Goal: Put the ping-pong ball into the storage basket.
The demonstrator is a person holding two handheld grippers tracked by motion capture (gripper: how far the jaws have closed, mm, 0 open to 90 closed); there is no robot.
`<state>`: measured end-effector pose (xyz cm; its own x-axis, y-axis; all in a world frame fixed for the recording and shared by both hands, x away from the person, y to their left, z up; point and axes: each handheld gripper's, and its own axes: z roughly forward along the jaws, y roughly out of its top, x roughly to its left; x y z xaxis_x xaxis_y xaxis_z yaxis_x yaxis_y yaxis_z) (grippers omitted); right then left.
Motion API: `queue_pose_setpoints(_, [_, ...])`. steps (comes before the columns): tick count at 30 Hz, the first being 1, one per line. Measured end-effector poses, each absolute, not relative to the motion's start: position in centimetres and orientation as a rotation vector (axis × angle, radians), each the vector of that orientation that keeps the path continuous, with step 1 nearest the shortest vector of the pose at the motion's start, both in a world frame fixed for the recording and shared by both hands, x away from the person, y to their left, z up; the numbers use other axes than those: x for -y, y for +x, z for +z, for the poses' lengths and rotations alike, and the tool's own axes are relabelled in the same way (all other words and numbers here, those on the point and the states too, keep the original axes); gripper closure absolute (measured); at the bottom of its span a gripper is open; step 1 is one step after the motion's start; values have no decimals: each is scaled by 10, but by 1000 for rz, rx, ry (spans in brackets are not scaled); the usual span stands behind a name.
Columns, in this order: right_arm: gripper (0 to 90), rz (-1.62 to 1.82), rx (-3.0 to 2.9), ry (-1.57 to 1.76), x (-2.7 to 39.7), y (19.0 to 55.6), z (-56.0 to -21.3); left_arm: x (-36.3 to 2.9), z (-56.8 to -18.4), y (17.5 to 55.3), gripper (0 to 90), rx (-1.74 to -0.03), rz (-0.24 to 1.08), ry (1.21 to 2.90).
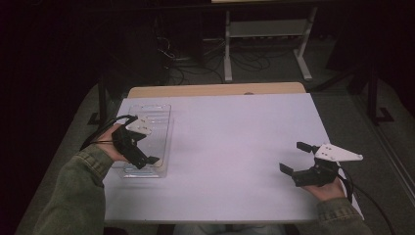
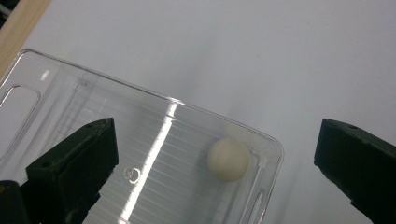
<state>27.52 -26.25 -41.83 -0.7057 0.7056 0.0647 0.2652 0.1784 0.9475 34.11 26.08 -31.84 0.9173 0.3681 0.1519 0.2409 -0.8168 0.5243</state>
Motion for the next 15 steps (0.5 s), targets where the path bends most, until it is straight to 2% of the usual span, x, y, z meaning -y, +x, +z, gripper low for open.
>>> queue_pose_setpoints(15, [0, 1538, -2073, 918, 263, 275, -418, -272, -329, 332, 0, -486, 356, 2495])
